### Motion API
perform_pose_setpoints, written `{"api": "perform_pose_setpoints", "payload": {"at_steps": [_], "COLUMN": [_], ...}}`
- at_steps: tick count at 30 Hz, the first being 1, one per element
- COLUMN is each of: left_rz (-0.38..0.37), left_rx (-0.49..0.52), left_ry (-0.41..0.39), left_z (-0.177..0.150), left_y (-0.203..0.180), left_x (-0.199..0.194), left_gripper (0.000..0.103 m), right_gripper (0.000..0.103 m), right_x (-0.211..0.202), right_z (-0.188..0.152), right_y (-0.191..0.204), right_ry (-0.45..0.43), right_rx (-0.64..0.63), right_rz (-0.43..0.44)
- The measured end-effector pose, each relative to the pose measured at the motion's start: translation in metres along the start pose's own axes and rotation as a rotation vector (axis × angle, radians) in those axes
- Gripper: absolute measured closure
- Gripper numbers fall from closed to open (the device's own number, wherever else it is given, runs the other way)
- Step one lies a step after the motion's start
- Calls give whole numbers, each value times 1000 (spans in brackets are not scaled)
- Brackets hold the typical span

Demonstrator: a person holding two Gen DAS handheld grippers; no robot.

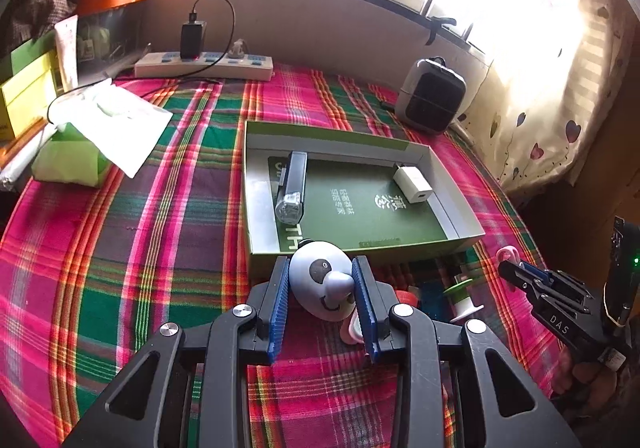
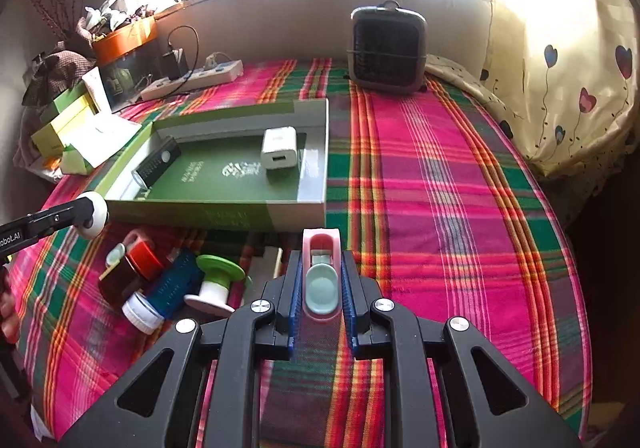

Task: Organize rigid objects
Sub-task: 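Carry the pink case and panda toy with both grippers into the green box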

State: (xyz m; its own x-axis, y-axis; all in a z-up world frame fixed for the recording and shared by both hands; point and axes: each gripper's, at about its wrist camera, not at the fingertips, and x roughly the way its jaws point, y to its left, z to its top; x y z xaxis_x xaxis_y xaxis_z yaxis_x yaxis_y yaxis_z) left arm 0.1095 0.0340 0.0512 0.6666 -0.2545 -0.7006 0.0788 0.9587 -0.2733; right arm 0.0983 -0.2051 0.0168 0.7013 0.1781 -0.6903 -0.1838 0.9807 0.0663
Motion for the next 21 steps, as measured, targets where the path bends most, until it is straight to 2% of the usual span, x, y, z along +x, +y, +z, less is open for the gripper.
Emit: {"api": "perform_pose_setpoints", "payload": {"at_steps": [11, 21], "left_rz": [-42, -61], "left_rx": [30, 70], "left_ry": [-20, 11], "left_z": [33, 55], "left_y": [-14, -24], "left_x": [4, 36], "left_gripper": [73, 73], "right_gripper": [85, 85], "right_x": [-2, 31], "right_z": [35, 59], "right_y": [19, 28], "right_ry": [-50, -9], "right_rx": [-50, -71], "right_rz": [49, 97]}}
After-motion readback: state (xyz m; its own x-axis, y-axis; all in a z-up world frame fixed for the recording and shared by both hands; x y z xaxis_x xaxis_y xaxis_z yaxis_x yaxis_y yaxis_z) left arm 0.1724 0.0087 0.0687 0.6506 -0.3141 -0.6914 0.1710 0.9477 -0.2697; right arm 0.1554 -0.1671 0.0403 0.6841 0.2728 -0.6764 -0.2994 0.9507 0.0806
